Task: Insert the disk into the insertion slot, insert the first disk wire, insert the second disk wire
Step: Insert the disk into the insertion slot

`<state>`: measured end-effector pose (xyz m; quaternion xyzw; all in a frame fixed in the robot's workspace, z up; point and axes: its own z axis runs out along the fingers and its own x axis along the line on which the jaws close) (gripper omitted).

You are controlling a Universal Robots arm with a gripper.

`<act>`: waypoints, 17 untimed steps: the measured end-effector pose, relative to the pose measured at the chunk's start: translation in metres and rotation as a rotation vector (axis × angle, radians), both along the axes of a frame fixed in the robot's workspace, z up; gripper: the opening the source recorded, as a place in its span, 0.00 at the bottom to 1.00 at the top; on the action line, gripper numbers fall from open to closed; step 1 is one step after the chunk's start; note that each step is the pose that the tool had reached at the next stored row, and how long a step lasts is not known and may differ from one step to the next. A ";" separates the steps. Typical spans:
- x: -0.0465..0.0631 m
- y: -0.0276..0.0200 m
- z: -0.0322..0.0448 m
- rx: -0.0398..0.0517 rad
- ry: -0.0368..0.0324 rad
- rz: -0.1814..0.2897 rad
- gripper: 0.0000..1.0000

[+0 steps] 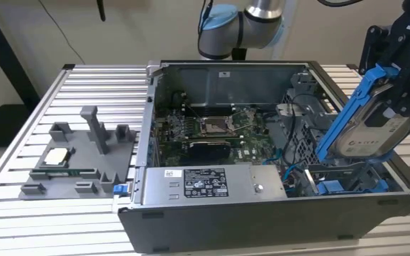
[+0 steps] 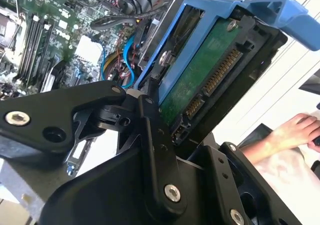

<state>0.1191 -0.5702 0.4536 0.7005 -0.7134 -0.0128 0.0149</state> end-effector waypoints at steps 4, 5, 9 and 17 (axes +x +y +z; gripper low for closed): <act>0.000 -0.0001 -0.0002 0.0000 0.0000 0.000 0.33; 0.000 -0.0001 -0.0007 0.0001 0.0000 0.000 0.33; 0.000 -0.0001 -0.0032 0.0000 0.0000 0.000 0.33; 0.000 -0.0001 -0.0081 0.0001 0.0007 0.000 0.33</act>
